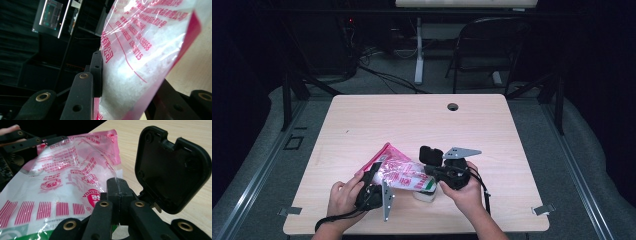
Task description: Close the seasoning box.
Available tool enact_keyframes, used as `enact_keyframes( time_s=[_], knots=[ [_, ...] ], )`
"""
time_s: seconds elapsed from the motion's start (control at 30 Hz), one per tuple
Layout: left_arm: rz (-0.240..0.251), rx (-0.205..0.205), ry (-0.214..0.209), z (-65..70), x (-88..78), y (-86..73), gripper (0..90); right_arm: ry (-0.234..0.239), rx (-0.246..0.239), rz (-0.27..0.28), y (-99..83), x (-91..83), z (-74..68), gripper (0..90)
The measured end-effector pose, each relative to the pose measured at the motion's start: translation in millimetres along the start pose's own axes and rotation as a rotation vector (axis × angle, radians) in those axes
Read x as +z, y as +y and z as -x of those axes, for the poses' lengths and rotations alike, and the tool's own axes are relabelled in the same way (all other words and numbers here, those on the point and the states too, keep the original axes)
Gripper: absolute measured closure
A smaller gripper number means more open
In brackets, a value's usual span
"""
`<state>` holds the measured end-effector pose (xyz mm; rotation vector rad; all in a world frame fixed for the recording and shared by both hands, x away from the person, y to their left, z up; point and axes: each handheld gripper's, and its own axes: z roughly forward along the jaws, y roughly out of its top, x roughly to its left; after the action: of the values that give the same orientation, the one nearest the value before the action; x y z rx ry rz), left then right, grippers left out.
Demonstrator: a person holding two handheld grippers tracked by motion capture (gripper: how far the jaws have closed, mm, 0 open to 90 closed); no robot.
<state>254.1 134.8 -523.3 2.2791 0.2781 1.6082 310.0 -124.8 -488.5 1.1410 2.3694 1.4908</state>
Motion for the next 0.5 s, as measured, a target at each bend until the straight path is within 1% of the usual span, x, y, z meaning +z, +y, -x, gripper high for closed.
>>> enact_keyframes(
  time_s=[0.03, 0.13, 0.2, 0.27, 0.3, 0.33, 0.37, 0.5],
  knots=[
    [0.001, -0.006, -0.005, 1.2, 0.7, -0.6, 70.8, 0.003, -0.002, 0.002, 0.3, -0.1, -0.6, 90.0],
    [-0.004, -0.007, -0.017, 4.7, 1.8, -1.9, 71.0, 0.005, -0.006, 0.001, 0.8, -1.0, -1.7, 90.0],
    [-0.004, -0.011, -0.023, 5.6, 2.0, -2.6, 71.1, 0.009, -0.001, 0.004, 1.0, -1.0, -2.0, 90.0],
    [0.004, -0.031, -0.024, 5.8, 2.4, -3.5, 71.3, 0.013, 0.001, 0.0, 1.2, -1.1, -1.8, 90.0],
    [-0.003, -0.033, -0.029, 4.9, 2.1, -3.8, 71.3, 0.013, 0.003, 0.003, 1.2, -0.7, -2.3, 90.0],
    [0.004, -0.057, -0.037, 5.6, 2.9, -4.5, 71.4, 0.012, 0.002, 0.003, 1.5, -0.3, -2.9, 90.0],
    [0.006, -0.064, -0.04, 5.6, 3.3, -4.8, 71.5, 0.015, 0.001, 0.004, 1.8, -0.1, -3.4, 90.0],
    [0.003, -0.072, -0.049, 7.8, 3.8, -5.1, 71.9, 0.013, 0.003, 0.008, 2.7, 0.1, -4.0, 90.0]
  ],
)
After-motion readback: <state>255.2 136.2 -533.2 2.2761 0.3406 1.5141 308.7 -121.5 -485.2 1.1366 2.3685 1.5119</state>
